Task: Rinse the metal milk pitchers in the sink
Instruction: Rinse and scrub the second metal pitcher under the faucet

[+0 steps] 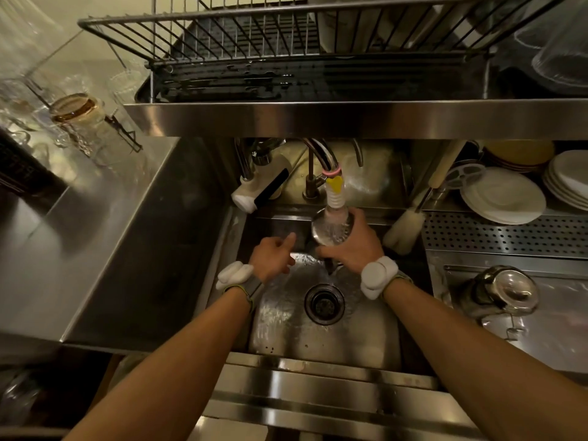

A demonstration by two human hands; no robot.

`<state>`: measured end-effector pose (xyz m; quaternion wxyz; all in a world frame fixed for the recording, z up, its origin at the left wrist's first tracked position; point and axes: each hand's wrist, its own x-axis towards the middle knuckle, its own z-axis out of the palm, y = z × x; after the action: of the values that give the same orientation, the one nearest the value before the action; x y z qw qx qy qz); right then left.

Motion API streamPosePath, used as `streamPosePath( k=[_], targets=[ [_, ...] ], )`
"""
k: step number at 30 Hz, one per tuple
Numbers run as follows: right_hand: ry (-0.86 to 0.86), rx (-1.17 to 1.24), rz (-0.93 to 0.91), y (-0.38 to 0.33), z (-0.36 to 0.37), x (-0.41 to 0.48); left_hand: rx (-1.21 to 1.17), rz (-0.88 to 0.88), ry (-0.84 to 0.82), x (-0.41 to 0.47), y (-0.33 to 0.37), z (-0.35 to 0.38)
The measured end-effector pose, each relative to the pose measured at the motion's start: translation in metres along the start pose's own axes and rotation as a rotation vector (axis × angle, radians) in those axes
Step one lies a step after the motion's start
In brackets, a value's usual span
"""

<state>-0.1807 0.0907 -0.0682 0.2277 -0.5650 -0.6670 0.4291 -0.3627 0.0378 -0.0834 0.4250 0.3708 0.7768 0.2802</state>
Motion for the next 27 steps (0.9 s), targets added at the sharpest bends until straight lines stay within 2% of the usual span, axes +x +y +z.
streamPosePath(
  k=[3, 7, 13, 16, 19, 24, 25, 27],
  targets=[
    [-0.087, -0.066, -0.011, 0.002, 0.001, -0.006, 0.017, -0.003, -0.018, 0.001, -0.003, 0.003],
    [0.017, -0.044, 0.034, 0.008, -0.008, -0.001, 0.008, 0.015, -0.001, 0.001, -0.004, 0.005],
    [-0.067, -0.11, -0.016, 0.001, -0.006, -0.005, 0.01, 0.04, 0.02, 0.001, 0.004, 0.003],
    [0.04, -0.039, 0.017, 0.003, -0.013, 0.004, 0.013, 0.05, 0.025, 0.001, 0.003, 0.004],
    [0.037, 0.075, 0.071, -0.006, -0.006, 0.014, 0.028, 0.043, 0.038, 0.0, 0.0, 0.001],
    [0.025, 0.233, 0.334, -0.003, -0.009, 0.025, 0.027, 0.012, 0.022, 0.0, -0.007, 0.001],
    [0.022, 0.251, 0.347, -0.002, -0.01, 0.026, 0.032, 0.013, 0.019, 0.0, -0.008, 0.002],
    [0.033, 0.204, 0.256, -0.001, -0.012, 0.024, 0.031, 0.011, 0.013, 0.002, -0.008, 0.004]
  ],
)
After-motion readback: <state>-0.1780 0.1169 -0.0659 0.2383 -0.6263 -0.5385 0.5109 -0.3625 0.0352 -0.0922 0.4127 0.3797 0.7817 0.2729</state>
